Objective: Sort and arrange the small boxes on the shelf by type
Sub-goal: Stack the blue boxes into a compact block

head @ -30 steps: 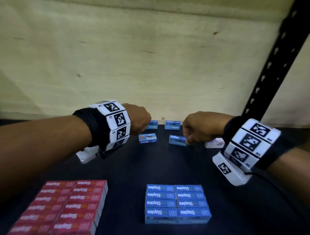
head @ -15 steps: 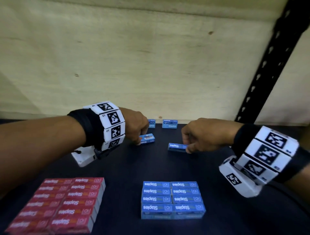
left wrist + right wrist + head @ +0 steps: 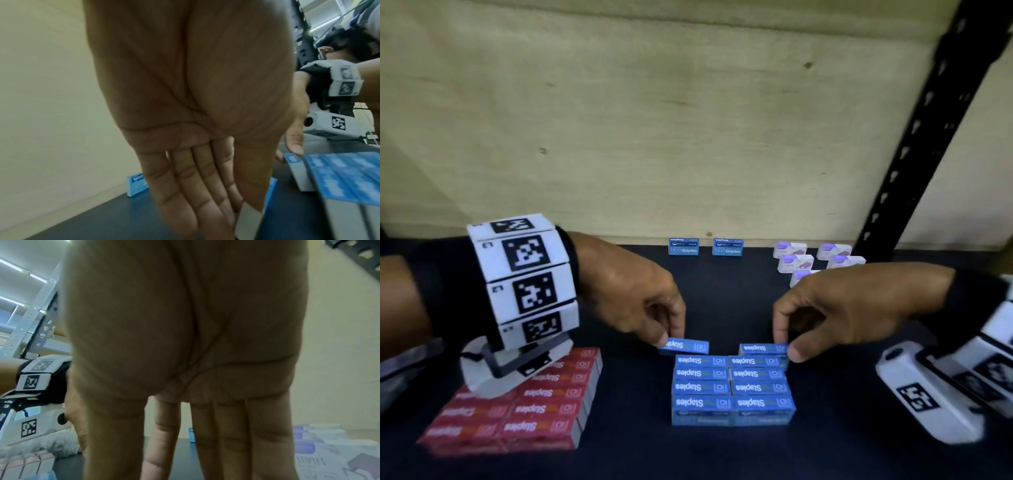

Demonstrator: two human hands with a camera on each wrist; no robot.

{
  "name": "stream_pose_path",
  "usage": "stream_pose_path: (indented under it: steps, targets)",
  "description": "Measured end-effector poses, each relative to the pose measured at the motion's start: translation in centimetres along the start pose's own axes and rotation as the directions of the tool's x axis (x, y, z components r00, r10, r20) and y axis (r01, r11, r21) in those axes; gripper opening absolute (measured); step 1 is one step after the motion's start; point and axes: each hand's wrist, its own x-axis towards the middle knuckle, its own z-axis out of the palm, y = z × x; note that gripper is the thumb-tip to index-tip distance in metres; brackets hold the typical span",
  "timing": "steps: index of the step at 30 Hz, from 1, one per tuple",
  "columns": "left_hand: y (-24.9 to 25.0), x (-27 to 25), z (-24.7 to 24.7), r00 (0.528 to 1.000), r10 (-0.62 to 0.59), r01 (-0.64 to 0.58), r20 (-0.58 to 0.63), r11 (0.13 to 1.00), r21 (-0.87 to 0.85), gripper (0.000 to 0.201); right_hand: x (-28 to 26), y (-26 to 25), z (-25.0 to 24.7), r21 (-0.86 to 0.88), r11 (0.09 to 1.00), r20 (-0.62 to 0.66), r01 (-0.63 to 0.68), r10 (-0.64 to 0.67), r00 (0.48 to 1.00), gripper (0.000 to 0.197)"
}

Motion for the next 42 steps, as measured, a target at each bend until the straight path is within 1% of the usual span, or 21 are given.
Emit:
stream_pose_path:
  steps: [3, 5, 7, 12, 19, 27, 30, 33, 35, 37, 38, 40, 42]
  targets:
    - [0.0, -0.6, 0.4, 0.999, 0.025, -0.026, 0.02, 0.998, 0.05, 0.025, -0.2, -0.1, -0.2, -0.014, 1.0, 0.048, 0.014, -0.013, 0.999, 0.019]
    - [-0.2, -0.9, 0.7, 0.999, 0.045, -0.047, 0.03, 0.996, 0.073, 0.031, -0.2, -0.1, -0.3, -0.011, 0.999, 0.072, 0.031, -0.03, 0.997, 0.022]
    - [-0.3, -1.2, 0.8, 0.999, 0.037, -0.04, 0.033, 0.996, 0.082, 0.035, -0.1, 0.0, -0.4, 0.003, 0.999, 0.087, 0.045, -0.045, 0.995, 0.024]
    - [0.2, -1.4, 0.5, 0.998, 0.054, -0.054, 0.037, 0.998, 0.011, 0.031, 0.8, 0.0, -0.6, 0.013, 0.997, 0.105, 0.071, -0.072, 0.992, 0.021]
    - [0.2, -0.9, 0.6, 0.998, 0.053, -0.053, 0.015, 0.998, 0.036, 0.031, 2.0, -0.2, -0.7, -0.005, 0.993, 0.15, 0.114, -0.112, 0.982, 0.019]
    - [1.0, -0.9, 0.9, 0.998, 0.059, -0.058, -0.001, 0.991, 0.118, 0.03, 2.5, -0.3, -0.8, -0.031, 0.992, 0.183, 0.12, -0.112, 0.977, 0.018]
    - [1.1, -0.7, 1.0, 0.999, 0.045, -0.045, 0.007, 0.988, 0.148, 0.029, 2.6, -0.3, -0.8, -0.044, 0.993, 0.176, 0.11, -0.101, 0.979, 0.019]
    - [0.9, -0.7, 1.0, 0.999, 0.038, -0.04, 0.018, 0.99, 0.135, 0.033, 2.5, -0.2, -1.0, -0.01, 0.995, 0.197, 0.095, -0.091, 0.976, 0.024]
    - [0.4, -0.6, 0.7, 0.999, 0.031, -0.033, 0.02, 0.994, 0.101, 0.039, 2.5, 0.0, -1.5, 0.027, 0.999, 0.202, 0.041, -0.046, 0.978, 0.027]
    - [-0.3, -0.2, 0.2, 1.0, -0.011, 0.011, 0.007, 1.0, 0.015, 0.04, 2.8, 0.2, -2.4, 0.052, 0.998, 0.161, -0.033, 0.024, 0.987, 0.029]
    - [-0.7, 0.2, -0.2, 0.999, -0.037, 0.037, -0.018, 0.999, -0.022, 0.037, 3.1, 0.3, -2.9, 0.044, 0.997, 0.116, -0.066, 0.06, 0.991, 0.029]
    - [-1.6, 1.1, -1.4, 0.987, -0.089, 0.086, -0.137, 0.996, -0.026, 0.029, 4.2, 0.7, -3.9, -0.003, 0.991, -0.016, -0.131, 0.131, 0.991, 0.028]
    - [-2.8, 2.2, -2.8, 0.943, -0.151, 0.162, -0.296, 0.987, 0.01, 0.023, 5.6, 0.9, -5.0, -0.062, 0.978, -0.189, -0.199, 0.185, 0.965, 0.026]
